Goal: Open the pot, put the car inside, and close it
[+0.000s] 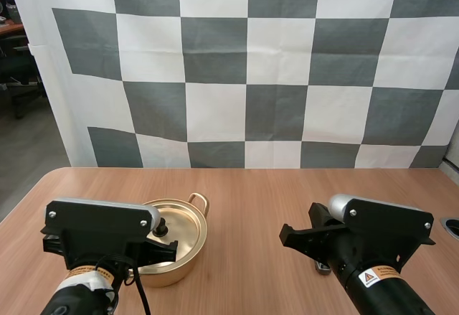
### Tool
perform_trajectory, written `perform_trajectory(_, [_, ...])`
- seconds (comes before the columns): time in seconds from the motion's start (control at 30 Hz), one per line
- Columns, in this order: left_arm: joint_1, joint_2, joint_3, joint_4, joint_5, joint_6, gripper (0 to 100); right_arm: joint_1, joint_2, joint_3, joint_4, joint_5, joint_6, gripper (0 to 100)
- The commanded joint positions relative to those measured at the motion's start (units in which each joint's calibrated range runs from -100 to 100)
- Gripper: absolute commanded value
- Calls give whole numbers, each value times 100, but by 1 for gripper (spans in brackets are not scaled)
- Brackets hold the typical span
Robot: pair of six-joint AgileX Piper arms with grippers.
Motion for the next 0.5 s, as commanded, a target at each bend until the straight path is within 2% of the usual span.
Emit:
perform_trajectory(0.0, [-4, 0, 0, -6, 8, -2, 0, 1, 0, 0, 9, -6, 2, 0])
perform_trajectory(0.1, [-4, 0, 0, -6, 8, -2, 0, 1, 0, 0, -9, -6, 2, 0])
perform_trajectory(0.17, [-4, 0, 0, -6, 8, -2, 0, 1, 0, 0, -356, -6, -78, 0])
perform_trajectory(0.27, [-4, 0, 0, -6, 8, 21, 0, 1, 0, 0, -1511, -256, -88, 0])
perform_trajectory(0.4, [-4, 0, 0, -6, -404, 43, 0, 1, 0, 0, -3390, -1944, -159, 0])
perform_trajectory(0.47, [-4, 0, 0, 32, -1034, 43, 0, 1, 0, 0, -3814, -2607, -159, 0])
